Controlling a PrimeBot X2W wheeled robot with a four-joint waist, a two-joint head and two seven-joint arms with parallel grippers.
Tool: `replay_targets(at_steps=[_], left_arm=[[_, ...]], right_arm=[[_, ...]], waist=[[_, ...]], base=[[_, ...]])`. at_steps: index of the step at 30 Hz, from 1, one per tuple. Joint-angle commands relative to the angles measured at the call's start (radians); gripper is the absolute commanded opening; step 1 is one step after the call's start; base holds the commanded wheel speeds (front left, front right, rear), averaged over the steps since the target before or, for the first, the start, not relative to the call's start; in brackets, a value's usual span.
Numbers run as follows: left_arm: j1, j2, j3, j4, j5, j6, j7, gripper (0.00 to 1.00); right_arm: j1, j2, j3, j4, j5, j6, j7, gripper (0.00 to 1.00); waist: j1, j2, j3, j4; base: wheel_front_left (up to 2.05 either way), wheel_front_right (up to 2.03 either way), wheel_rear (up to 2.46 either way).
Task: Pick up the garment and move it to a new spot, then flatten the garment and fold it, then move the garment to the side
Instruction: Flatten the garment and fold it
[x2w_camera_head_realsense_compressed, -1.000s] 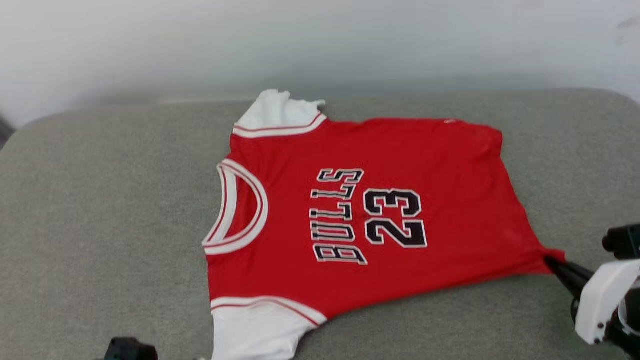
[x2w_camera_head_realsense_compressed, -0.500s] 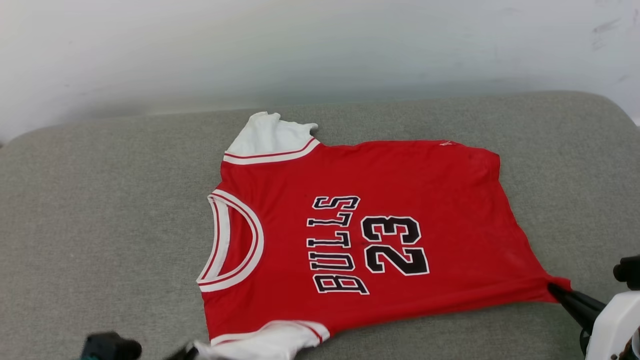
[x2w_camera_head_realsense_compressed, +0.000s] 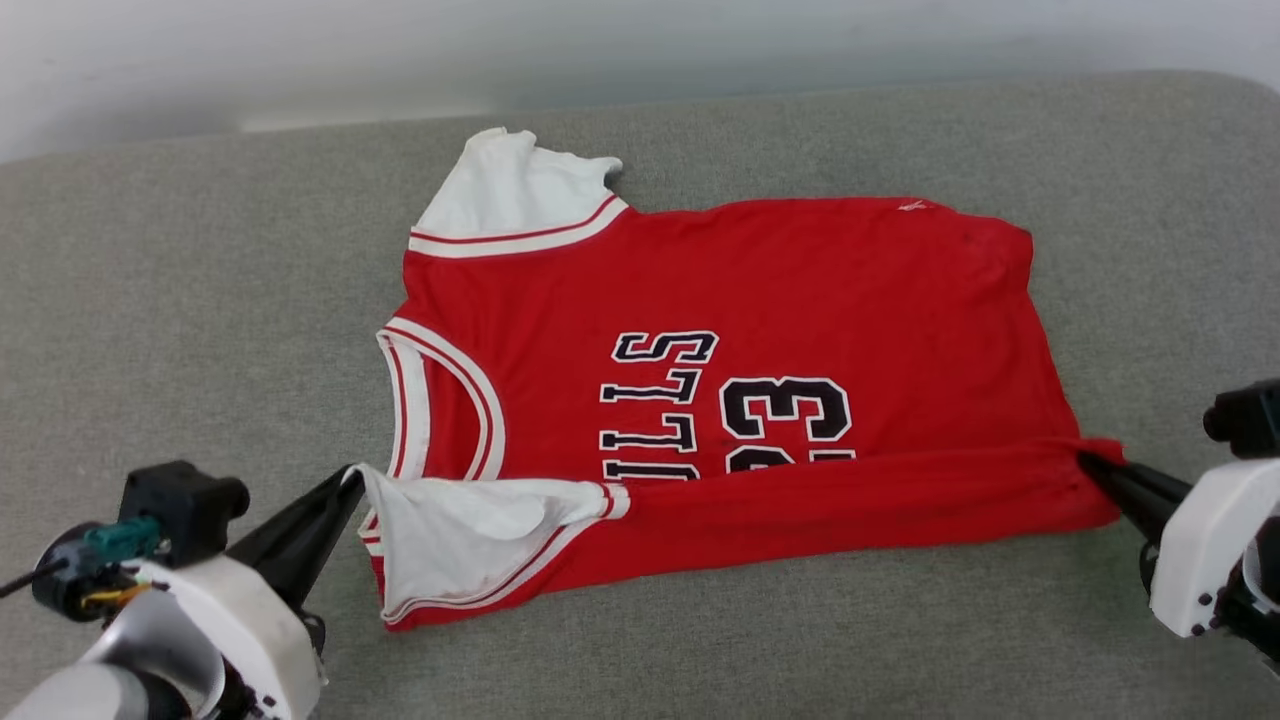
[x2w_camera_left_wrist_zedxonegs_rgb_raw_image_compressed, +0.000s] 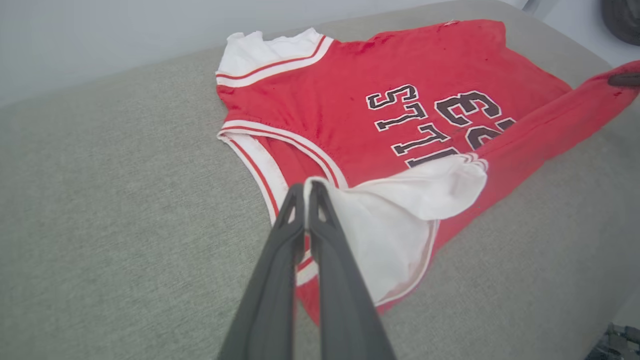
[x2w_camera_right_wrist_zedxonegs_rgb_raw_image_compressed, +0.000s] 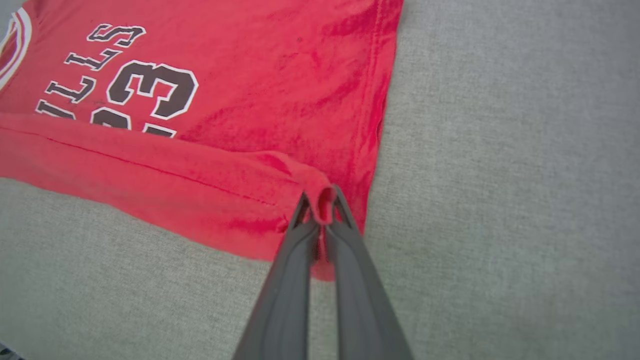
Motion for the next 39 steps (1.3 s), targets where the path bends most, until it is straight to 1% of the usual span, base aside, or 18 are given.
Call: replay_targets(at_steps=[1, 7, 13, 14, 15, 16, 17, 22, 26, 29, 33, 36, 39], left_arm=[[-0.025, -0.003, -0.006, 0.011, 0.008, -0.008, 0.006, 0.00], [-0.181, -0.037, -0.051, 0.155, 0.075, -0.060, 0.019, 0.00], [-0.289, -0.102, -0.095, 0.290, 0.127, -0.081, -0.001, 0.00], [-0.300, -0.113, -0.104, 0.312, 0.136, -0.084, -0.005, 0.17], [-0.307, -0.122, -0.116, 0.333, 0.144, -0.086, -0.008, 0.45], [-0.314, -0.133, -0.122, 0.353, 0.151, -0.087, -0.015, 0.94], [-0.319, -0.144, -0.124, 0.375, 0.153, -0.081, -0.022, 1.00], [-0.303, -0.187, -0.138, 0.455, 0.148, -0.058, -0.032, 1.00], [-0.276, -0.219, -0.130, 0.469, 0.130, -0.023, -0.044, 1.00], [-0.236, -0.231, -0.121, 0.444, 0.113, 0.014, -0.039, 1.00], [-0.158, -0.231, -0.099, 0.369, 0.087, 0.086, -0.029, 1.00], [-0.094, -0.217, -0.092, 0.298, 0.081, 0.135, -0.018, 1.00], [-0.026, -0.206, -0.086, 0.236, 0.064, 0.181, 0.007, 1.00]], right_arm=[[-0.017, 0.012, -0.002, 0.003, -0.004, -0.001, 0.006, 0.00], [-0.116, 0.054, 0.005, 0.050, -0.054, -0.001, 0.062, 0.00], [-0.172, 0.086, 0.011, 0.118, -0.095, -0.001, 0.088, 0.00], [-0.175, 0.093, 0.011, 0.132, -0.101, -0.001, 0.095, 0.00], [-0.179, 0.100, 0.011, 0.141, -0.106, -0.001, 0.096, 0.10], [-0.182, 0.109, 0.005, 0.154, -0.108, -0.001, 0.097, 1.00], [-0.184, 0.116, 0.002, 0.159, -0.113, -0.001, 0.087, 1.00], [-0.178, 0.135, 0.005, 0.176, -0.133, -0.001, 0.063, 1.00], [-0.139, 0.156, -0.023, 0.166, -0.113, -0.001, 0.046, 1.00], [-0.105, 0.160, -0.051, 0.139, -0.114, -0.001, 0.037, 1.00], [-0.035, 0.179, -0.110, 0.103, -0.138, -0.001, 0.056, 1.00], [0.010, 0.206, -0.165, 0.064, -0.172, -0.001, 0.089, 1.00], [0.058, 0.249, -0.227, 0.008, -0.196, -0.001, 0.119, 1.00]], waist=[[-0.0001, -0.0001, 0.035, -0.001], [-0.0001, -0.0001, 0.094, 0.001], [-0.0001, -0.0001, 0.111, 0.010], [-0.0001, -0.0001, 0.110, 0.012], [-0.0001, -0.0001, 0.108, 0.012], [-0.0001, -0.0001, 0.104, 0.013], [-0.0001, -0.0001, 0.100, 0.013], [-0.0001, -0.0001, 0.061, 0.014], [-0.0001, -0.0001, 0.016, 0.019], [-0.0001, -0.0001, -0.018, 0.018], [-0.0001, -0.0001, -0.050, 0.013], [-0.0001, -0.0001, -0.059, 0.005], [-0.0001, -0.0001, -0.062, -0.002]], base=[[0.00, 0.00, 0.00], [0.00, 0.00, 0.00], [0.00, 0.00, 0.00], [0.00, 0.00, 0.00], [0.00, 0.00, 0.00], [0.00, 0.00, 0.00], [0.00, 0.00, 0.00], [0.00, 0.00, 0.00], [0.00, 0.00, 0.00], [0.00, 0.00, 0.00], [0.00, 0.00, 0.00], [0.00, 0.00, 0.00], [0.00, 0.00, 0.00]])
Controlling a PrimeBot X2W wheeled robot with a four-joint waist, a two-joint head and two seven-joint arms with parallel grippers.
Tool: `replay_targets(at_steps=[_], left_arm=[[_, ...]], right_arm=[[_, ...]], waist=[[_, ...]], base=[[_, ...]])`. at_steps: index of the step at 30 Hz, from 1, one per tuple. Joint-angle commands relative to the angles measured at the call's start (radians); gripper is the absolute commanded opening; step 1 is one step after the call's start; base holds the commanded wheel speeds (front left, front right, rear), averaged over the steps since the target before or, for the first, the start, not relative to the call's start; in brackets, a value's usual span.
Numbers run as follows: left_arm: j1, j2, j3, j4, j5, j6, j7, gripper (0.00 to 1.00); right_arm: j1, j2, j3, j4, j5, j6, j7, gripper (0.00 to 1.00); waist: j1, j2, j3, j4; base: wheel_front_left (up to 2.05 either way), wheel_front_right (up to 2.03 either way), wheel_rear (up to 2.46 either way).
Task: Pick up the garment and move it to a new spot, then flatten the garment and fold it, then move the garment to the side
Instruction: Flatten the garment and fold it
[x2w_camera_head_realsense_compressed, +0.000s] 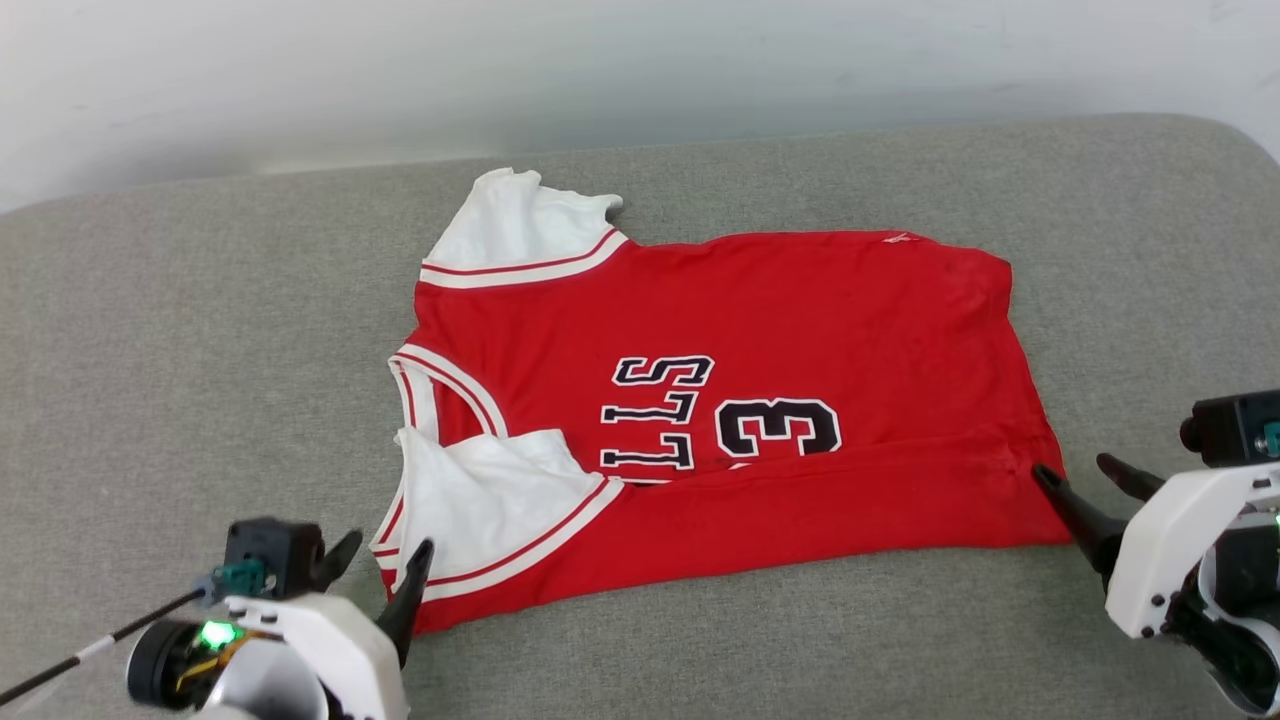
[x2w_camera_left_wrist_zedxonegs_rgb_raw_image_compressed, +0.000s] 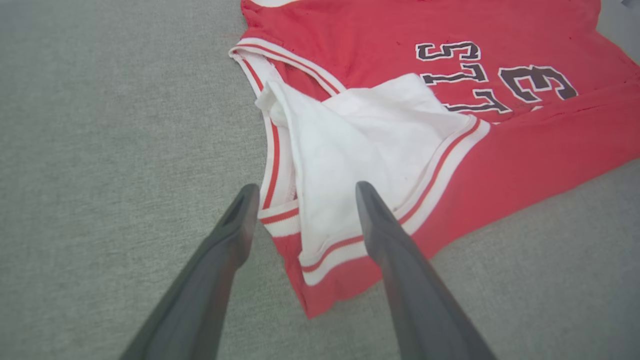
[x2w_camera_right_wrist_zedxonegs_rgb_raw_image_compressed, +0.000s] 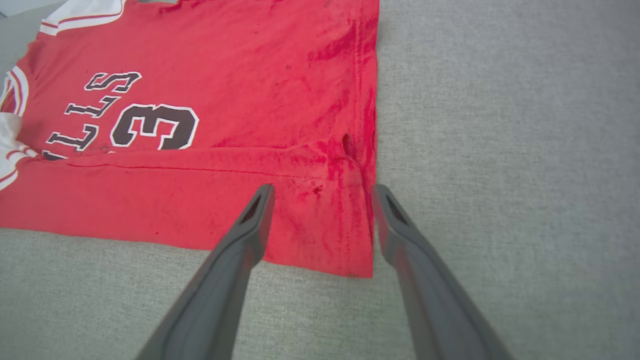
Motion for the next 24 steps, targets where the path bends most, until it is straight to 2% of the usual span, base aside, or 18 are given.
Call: replay_targets(at_steps=[1, 5, 10, 14, 18, 19, 20, 24], left_arm=[[0.024, 0.012, 0.006, -0.014, -0.003, 0.019, 0.013, 1.00], [0.074, 0.016, 0.008, -0.052, -0.023, 0.069, 0.059, 1.00], [0.089, 0.014, 0.001, -0.041, -0.031, 0.096, 0.091, 1.00], [0.083, 0.011, -0.009, -0.003, -0.033, 0.108, 0.114, 1.00], [0.081, -0.003, -0.036, 0.041, -0.046, 0.091, 0.149, 1.00], [0.084, -0.006, -0.051, 0.052, -0.049, 0.081, 0.165, 0.40], [0.086, -0.009, -0.065, 0.061, -0.050, 0.070, 0.179, 0.00], [0.078, -0.023, -0.081, 0.070, -0.048, 0.052, 0.170, 0.00]], right_arm=[[0.026, 0.016, -0.018, -0.023, -0.015, -0.001, 0.008, 1.00], [0.076, 0.066, -0.076, -0.111, -0.060, -0.001, 0.045, 1.00], [0.117, 0.112, -0.124, -0.194, -0.097, -0.001, 0.079, 1.00], [0.127, 0.129, -0.144, -0.236, -0.111, -0.001, 0.098, 1.00], [0.133, 0.137, -0.157, -0.262, -0.120, -0.001, 0.109, 1.00], [0.133, 0.138, -0.159, -0.267, -0.121, -0.001, 0.110, 1.00], [0.133, 0.137, -0.161, -0.270, -0.123, -0.001, 0.111, 1.00], [0.129, 0.128, -0.168, -0.273, -0.140, -0.001, 0.120, 1.00]], waist=[[0.0001, 0.0000, 0.001, -0.003], [0.0001, 0.0000, 0.014, -0.012], [0.0001, 0.0000, 0.039, -0.023], [0.0001, 0.0000, 0.062, -0.031], [0.0001, 0.0000, 0.077, -0.034], [0.0001, 0.0000, 0.080, -0.035], [0.0001, 0.0000, 0.082, -0.035], [0.0001, 0.0000, 0.077, -0.030]], base=[[0.00, 0.00, 0.00], [0.00, 0.00, 0.00], [0.00, 0.00, 0.00], [0.00, 0.00, 0.00], [0.00, 0.00, 0.00], [0.00, 0.00, 0.00], [0.00, 0.00, 0.00], [0.00, 0.00, 0.00]])
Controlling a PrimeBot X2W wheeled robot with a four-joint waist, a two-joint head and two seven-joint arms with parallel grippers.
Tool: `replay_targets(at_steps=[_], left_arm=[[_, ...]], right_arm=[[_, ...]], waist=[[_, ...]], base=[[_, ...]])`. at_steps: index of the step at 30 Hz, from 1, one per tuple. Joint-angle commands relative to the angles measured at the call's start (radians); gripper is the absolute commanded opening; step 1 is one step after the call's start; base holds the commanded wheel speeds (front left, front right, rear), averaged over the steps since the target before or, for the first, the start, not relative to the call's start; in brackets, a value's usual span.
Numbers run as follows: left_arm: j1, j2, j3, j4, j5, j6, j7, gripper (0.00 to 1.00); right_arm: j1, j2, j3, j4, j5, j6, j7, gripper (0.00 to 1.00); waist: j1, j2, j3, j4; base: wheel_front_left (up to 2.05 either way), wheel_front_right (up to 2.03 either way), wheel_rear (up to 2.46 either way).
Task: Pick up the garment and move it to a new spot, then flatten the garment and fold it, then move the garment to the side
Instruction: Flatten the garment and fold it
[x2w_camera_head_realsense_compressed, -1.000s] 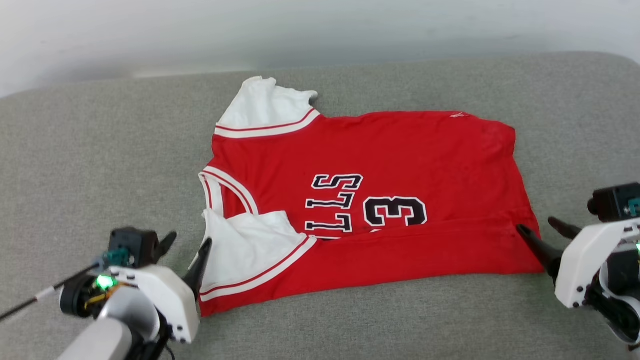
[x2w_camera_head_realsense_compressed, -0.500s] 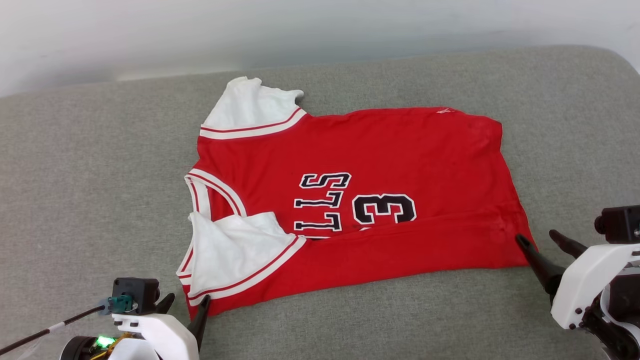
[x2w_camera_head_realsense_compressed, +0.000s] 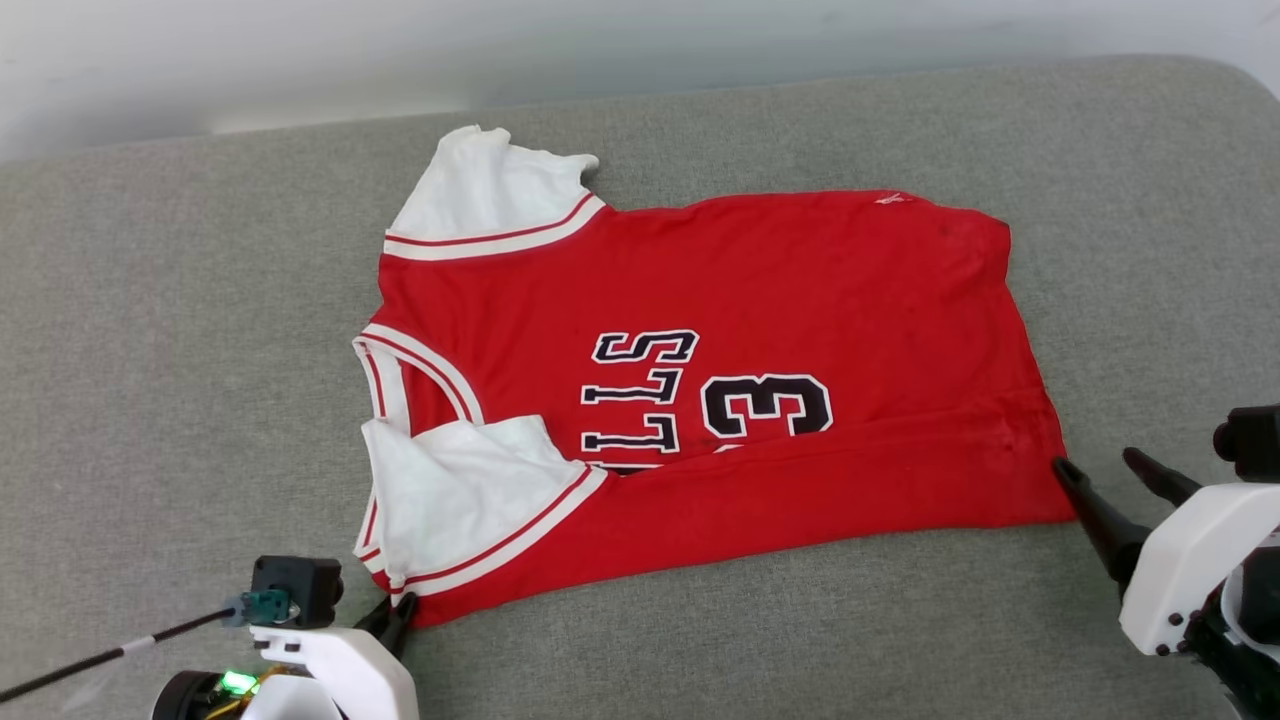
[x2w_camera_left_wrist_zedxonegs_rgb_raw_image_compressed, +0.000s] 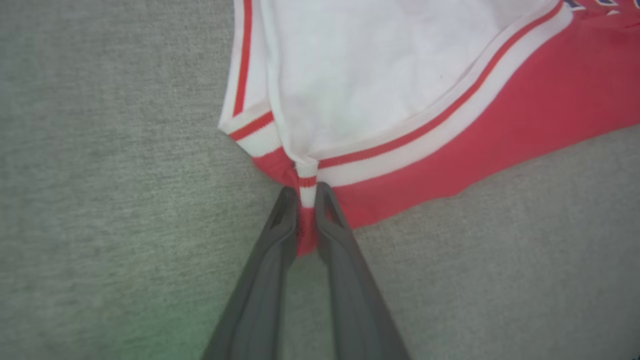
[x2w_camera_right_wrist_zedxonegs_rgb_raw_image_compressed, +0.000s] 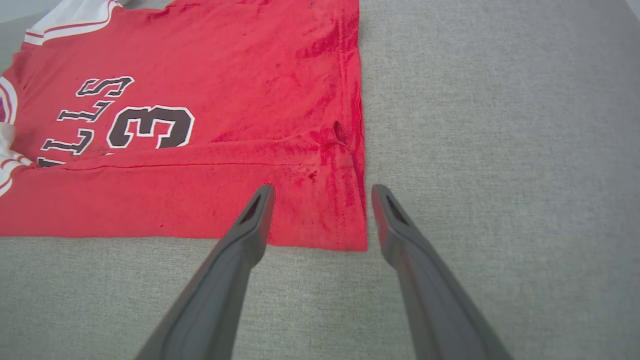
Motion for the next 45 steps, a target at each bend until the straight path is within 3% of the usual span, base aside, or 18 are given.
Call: replay_targets(at_steps=[1, 9, 19, 30, 31, 32, 38, 45], left_arm=[[0.027, -0.025, -0.036, 0.040, -0.003, -0.003, 0.013, 0.00], [-0.002, -0.009, -0.002, -0.046, 0.038, 0.016, -0.068, 0.00], [-0.018, 0.033, 0.012, -0.224, 0.080, 0.044, -0.071, 0.00], [-0.035, 0.038, -0.008, -0.236, 0.094, 0.031, -0.071, 0.00], [-0.038, 0.038, -0.009, -0.230, 0.094, 0.027, -0.070, 0.00], [-0.040, 0.039, -0.012, -0.224, 0.094, 0.024, -0.068, 0.00], [-0.024, 0.064, -0.020, -0.176, 0.094, 0.001, -0.069, 0.00], [0.037, 0.095, -0.014, -0.168, 0.075, 0.008, -0.072, 0.00]], right_arm=[[0.008, -0.006, -0.010, -0.001, -0.015, 0.000, 0.005, 1.00], [-0.020, 0.001, -0.038, 0.076, -0.108, 0.000, 0.080, 1.00], [-0.102, 0.052, -0.075, 0.247, -0.186, 0.000, 0.134, 1.00], [-0.124, 0.103, -0.050, 0.418, -0.192, 0.000, 0.130, 1.00], [-0.125, 0.105, -0.046, 0.430, -0.190, 0.000, 0.128, 0.46], [-0.128, 0.105, -0.044, 0.438, -0.189, 0.000, 0.124, 0.00], [-0.133, 0.080, -0.057, 0.438, -0.174, -0.001, 0.095, 0.00], [-0.079, 0.032, -0.080, 0.321, -0.127, -0.001, 0.111, 0.00]], waist=[[0.0001, 0.0000, -0.008, 0.006], [0.0001, 0.0000, -0.043, 0.039], [0.0001, 0.0000, -0.006, 0.085], [0.0001, 0.0000, 0.041, 0.108], [0.0001, 0.0000, 0.042, 0.108], [0.0001, 0.0000, 0.042, 0.107], [0.0001, 0.0000, 0.008, 0.092], [0.0001, 0.0000, -0.069, 0.071]], base=[[0.00, 0.00, 0.00], [0.00, 0.00, 0.00], [0.00, 0.00, 0.00], [0.00, 0.00, 0.00], [0.00, 0.00, 0.00], [0.00, 0.00, 0.00], [0.00, 0.00, 0.00], [0.00, 0.00, 0.00]])
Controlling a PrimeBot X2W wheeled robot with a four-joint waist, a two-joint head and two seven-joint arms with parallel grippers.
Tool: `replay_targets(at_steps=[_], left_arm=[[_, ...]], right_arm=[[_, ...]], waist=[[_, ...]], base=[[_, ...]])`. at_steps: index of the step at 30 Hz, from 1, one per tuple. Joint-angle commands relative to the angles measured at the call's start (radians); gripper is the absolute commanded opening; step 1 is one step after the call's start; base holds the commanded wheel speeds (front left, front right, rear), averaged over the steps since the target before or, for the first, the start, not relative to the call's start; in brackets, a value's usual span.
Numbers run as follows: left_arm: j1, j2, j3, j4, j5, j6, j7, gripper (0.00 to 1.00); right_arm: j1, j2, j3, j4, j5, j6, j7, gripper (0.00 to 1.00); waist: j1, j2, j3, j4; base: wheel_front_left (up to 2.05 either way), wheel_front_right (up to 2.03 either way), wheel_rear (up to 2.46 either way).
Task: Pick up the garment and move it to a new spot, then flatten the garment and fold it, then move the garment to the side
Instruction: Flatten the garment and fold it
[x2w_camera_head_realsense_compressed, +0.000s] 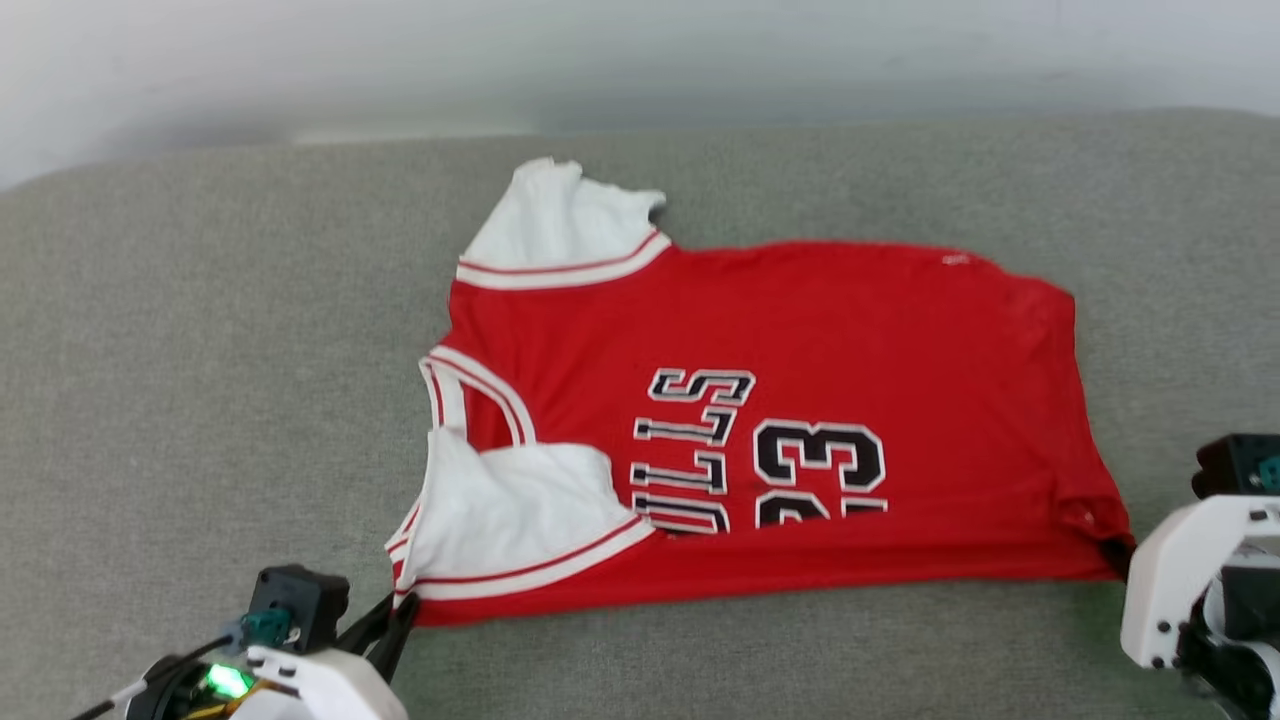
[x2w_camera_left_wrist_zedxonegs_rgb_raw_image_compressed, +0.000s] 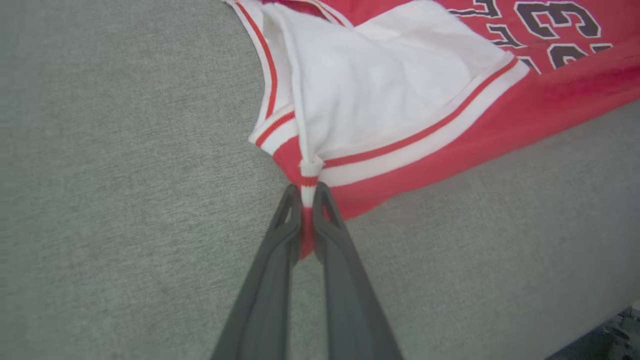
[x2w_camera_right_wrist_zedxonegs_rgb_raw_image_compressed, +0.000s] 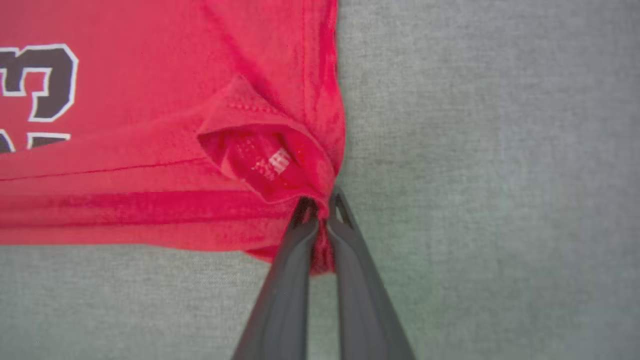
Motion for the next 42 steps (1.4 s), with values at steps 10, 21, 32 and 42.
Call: replay_targets(at_steps=[10, 21, 32, 42], left_arm=[[0.147, 0.051, 0.004, -0.063, -0.040, 0.044, 0.011, 0.00], [0.111, -0.013, -0.043, 0.041, -0.043, -0.007, -0.010, 0.00], [0.068, -0.045, 0.016, 0.079, -0.026, -0.030, -0.173, 1.00], [0.038, -0.101, 0.142, 0.026, 0.051, -0.032, -0.446, 1.00]], right_arm=[[0.207, -0.016, -0.065, -0.207, 0.034, -0.002, 0.132, 0.00], [0.224, -0.022, -0.061, -0.168, 0.012, -0.002, 0.104, 0.49], [0.170, -0.034, -0.034, -0.223, 0.053, -0.001, -0.049, 1.00], [0.148, -0.005, -0.003, -0.354, 0.088, -0.001, -0.382, 1.00]], waist=[[0.0000, 0.0000, -0.062, -0.027], [0.0000, 0.0000, -0.044, -0.029], [0.0000, 0.0000, -0.075, -0.040], [0.0000, 0.0000, -0.111, -0.075]], base=[[0.00, 0.00, 0.00], [0.00, 0.00, 0.00], [0.00, 0.00, 0.00], [0.00, 0.00, 0.00]])
